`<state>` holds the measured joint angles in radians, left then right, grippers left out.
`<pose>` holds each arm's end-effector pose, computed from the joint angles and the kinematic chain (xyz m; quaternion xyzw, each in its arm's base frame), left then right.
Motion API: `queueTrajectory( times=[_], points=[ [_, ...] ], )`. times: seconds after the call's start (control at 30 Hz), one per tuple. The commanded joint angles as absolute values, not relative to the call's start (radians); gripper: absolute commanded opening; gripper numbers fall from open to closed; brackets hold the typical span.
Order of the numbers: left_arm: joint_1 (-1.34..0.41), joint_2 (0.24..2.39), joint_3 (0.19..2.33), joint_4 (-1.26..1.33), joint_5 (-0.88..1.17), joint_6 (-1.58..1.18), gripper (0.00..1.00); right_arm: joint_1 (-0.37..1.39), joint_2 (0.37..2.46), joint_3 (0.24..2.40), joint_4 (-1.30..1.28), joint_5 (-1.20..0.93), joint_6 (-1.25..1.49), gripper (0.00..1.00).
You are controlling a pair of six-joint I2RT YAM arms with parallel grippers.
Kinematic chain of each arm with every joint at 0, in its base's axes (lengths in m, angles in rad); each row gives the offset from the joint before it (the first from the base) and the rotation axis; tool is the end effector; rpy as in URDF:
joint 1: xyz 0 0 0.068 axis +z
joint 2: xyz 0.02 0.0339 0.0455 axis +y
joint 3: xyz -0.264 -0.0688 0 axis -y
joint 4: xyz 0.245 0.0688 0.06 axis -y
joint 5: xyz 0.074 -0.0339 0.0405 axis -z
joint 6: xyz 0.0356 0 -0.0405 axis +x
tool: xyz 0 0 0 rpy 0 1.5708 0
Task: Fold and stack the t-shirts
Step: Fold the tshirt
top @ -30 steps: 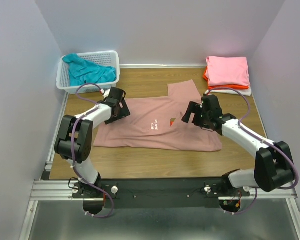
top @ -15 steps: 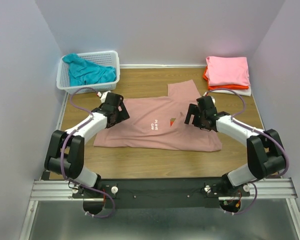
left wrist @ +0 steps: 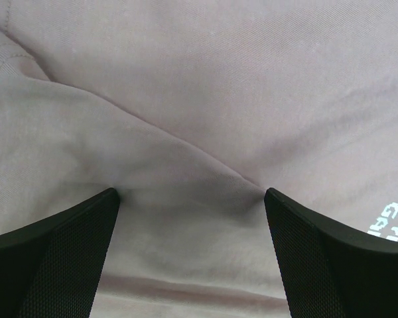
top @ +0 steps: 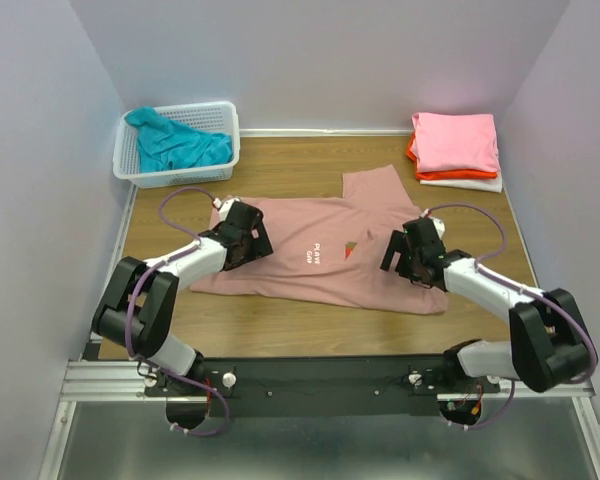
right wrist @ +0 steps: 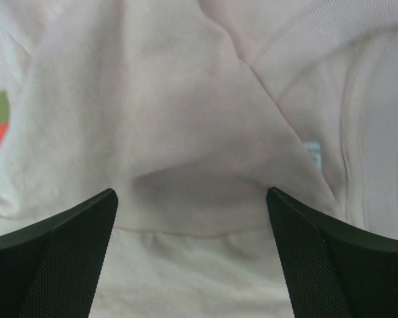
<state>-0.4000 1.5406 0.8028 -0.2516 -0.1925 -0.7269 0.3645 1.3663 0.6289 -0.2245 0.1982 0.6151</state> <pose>0.2730 -0.1080 0.1659 -0.1824 0.9364 -0.0745 0.2904 0.2364 0.0827 0.1624 0.1481 0.9382 0.0570 0.3076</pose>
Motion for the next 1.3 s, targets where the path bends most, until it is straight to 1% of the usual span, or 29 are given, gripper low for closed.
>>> queueTrajectory(
  times=[0.0, 0.03, 0.13, 0.2, 0.33, 0.43, 0.53, 0.6, 0.73, 0.87, 1.0, 1.07, 1.2, 1.27],
  points=[
    [-0.457, 1.537, 0.714, -0.284, -0.150, -0.794, 0.98, 0.357, 1.261, 0.555, -0.363, 0.245, 0.699, 1.00],
    [-0.472, 1.517, 0.703, -0.290, -0.147, -0.814, 0.98, 0.357, 1.206, 0.537, -0.388, 0.262, 0.725, 1.00],
    [-0.491, 1.480, 0.667, -0.325, -0.162, -0.841, 0.98, 0.357, 1.131, 0.512, -0.486, 0.305, 0.782, 1.00],
    [-0.499, 1.433, 0.654, -0.383, -0.186, -0.871, 0.98, 0.357, 1.069, 0.500, -0.515, 0.298, 0.805, 1.00],
    [-0.502, 1.344, 0.623, -0.419, -0.155, -0.876, 0.98, 0.357, 1.025, 0.479, -0.525, 0.259, 0.813, 1.00],
    [-0.503, 1.276, 0.611, -0.452, -0.144, -0.877, 0.98, 0.357, 1.012, 0.502, -0.538, 0.244, 0.802, 1.00],
    [-0.503, 1.221, 0.649, -0.500, -0.196, -0.871, 0.98, 0.359, 0.993, 0.561, -0.538, 0.236, 0.747, 1.00],
    [-0.502, 1.220, 0.730, -0.514, -0.259, -0.861, 0.98, 0.357, 0.982, 0.619, -0.538, 0.241, 0.717, 1.00],
    [-0.463, 1.265, 0.880, -0.520, -0.371, -0.818, 0.99, 0.357, 0.960, 0.687, -0.537, 0.256, 0.660, 1.00],
    [-0.301, 1.388, 0.982, -0.448, -0.338, -0.726, 0.98, 0.357, 0.953, 0.706, -0.537, 0.278, 0.623, 1.00],
    [-0.229, 1.517, 1.084, -0.413, -0.360, -0.710, 0.98, 0.356, 0.956, 0.713, -0.537, 0.294, 0.606, 1.00],
    [-0.209, 1.598, 1.147, -0.399, -0.341, -0.695, 0.98, 0.357, 0.959, 0.716, -0.538, 0.302, 0.597, 1.00],
    [-0.186, 1.718, 1.238, -0.387, -0.328, -0.681, 0.82, 0.357, 0.962, 0.721, -0.537, 0.304, 0.586, 1.00],
    [-0.170, 1.778, 1.262, -0.387, -0.327, -0.681, 0.77, 0.357, 0.965, 0.724, -0.537, 0.302, 0.581, 1.00]
  ],
)
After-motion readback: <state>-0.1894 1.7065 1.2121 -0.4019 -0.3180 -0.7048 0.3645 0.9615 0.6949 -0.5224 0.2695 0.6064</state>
